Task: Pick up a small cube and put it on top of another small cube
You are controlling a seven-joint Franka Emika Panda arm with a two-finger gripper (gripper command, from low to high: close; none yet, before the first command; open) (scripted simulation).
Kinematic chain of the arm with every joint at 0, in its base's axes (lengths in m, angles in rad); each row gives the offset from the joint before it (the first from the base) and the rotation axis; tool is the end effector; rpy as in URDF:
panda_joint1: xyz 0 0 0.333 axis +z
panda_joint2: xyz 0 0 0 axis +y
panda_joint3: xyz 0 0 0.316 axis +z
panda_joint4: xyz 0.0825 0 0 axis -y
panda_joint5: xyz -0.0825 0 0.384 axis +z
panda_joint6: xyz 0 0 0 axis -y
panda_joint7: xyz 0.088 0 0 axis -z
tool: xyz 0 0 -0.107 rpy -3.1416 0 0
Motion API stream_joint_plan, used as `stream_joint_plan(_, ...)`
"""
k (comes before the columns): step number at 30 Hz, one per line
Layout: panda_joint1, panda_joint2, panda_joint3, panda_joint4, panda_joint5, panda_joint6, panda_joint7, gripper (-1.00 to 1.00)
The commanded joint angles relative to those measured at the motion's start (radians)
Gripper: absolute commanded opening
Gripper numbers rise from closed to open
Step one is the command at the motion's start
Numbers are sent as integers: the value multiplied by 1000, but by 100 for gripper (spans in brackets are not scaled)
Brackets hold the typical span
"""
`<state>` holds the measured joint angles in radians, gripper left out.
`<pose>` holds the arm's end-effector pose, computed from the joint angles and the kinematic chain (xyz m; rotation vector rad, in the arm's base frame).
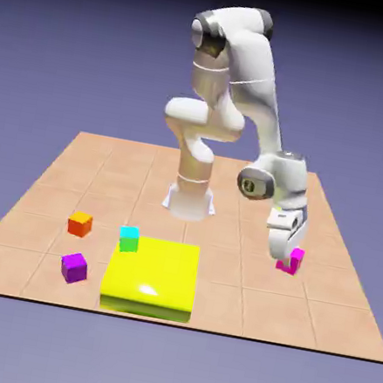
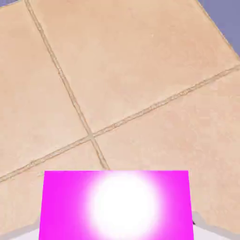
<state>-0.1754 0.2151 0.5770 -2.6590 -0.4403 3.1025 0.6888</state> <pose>0.3838 0.2128 0.2089 -2.9402 -0.1830 -0.3276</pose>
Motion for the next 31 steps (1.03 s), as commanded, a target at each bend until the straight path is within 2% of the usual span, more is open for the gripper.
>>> stream_joint_plan(1, -8, -5, -36, 6, 42, -7, -19, -100)
stream_joint_plan(20, -163, -97, -725, 115, 813, -141, -364, -100)
stream_joint_plan(21, -154, -93, -751, 79, 807, -119, -378, -100)
stream_joint_plan(28, -305, 138, -547, 179, 1072, 20, -609, -100)
stream_joint_plan(29, -305, 138, -547, 179, 1072, 20, -609, 100)
stream_joint_plan(31, -282, 102, -579, 163, 1031, -2, -573, 100)
